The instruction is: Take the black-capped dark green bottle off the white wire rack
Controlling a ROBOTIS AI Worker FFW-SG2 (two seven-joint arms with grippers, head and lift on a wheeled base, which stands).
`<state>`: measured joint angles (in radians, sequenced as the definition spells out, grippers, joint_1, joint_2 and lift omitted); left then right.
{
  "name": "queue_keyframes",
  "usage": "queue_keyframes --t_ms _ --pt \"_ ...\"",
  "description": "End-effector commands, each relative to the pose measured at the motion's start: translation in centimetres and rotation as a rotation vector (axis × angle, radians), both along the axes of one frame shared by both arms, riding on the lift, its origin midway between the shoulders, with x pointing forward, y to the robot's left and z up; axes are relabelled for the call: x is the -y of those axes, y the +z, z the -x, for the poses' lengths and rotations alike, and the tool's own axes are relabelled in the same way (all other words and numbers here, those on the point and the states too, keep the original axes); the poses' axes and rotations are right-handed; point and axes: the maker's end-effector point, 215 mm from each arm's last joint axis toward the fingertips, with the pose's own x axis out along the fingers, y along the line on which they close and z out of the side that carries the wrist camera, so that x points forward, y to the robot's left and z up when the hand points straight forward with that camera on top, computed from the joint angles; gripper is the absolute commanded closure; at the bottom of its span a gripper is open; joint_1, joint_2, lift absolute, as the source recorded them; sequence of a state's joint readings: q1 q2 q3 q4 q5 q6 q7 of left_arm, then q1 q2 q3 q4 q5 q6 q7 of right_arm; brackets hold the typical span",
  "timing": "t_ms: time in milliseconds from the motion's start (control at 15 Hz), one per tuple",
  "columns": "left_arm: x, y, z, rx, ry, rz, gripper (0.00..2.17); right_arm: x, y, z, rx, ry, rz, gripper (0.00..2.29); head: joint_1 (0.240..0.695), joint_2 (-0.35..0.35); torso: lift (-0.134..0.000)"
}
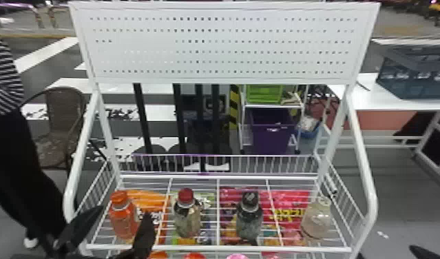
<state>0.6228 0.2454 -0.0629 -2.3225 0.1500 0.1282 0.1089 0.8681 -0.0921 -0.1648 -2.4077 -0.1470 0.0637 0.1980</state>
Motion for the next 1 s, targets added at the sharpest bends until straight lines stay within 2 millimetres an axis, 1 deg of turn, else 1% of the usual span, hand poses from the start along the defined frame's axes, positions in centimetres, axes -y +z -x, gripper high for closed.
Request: queue_keyframes --t_ms 0,467,600,667,733,867,933 --pt "0.0 0.1 0.0 0.000 -0.001 -0.001 0.14 -0.3 -0.1 0.0 -0.002 0.006 0.000 0.08 0.499 0.000 0.000" --pt "0.1 0.1 0.1 -0.001 -0.001 -0.001 0.14 -0.4 0.0 0.1 -0.001 0.011 0.001 0.09 0.499 0.000 0.000" --pt "0.0 0.1 0.1 -0.001 -0.001 -0.002 0.14 -0.3 -0.3 0.2 -0.007 0.007 0.003 0.09 0.499 0.000 0.000" --pt "0.0 0.1 0.1 -0.001 -0.001 -0.002 0.14 -0.3 -0.6 0.2 -0.011 0.006 0.003 0.09 0.499 0.000 0.000" --pt "0.0 0.1 0.1 -0.001 0.001 -0.002 0.14 -0.3 -1.3 0.2 -0.021 0.007 0.010 0.09 0.499 0.000 0.000" --pt "0.0 -0.2 0.1 -0.006 0.000 -0.003 0.14 -1.5 -3.1 0.3 -0.031 0.024 0.007 0.09 0.499 0.000 0.000" --pt "0.1 -0.2 0.1 -0.004 -0.001 -0.004 0.14 -1.9 -3.5 0.3 -0.014 0.029 0.000 0.09 0.499 0.000 0.000"
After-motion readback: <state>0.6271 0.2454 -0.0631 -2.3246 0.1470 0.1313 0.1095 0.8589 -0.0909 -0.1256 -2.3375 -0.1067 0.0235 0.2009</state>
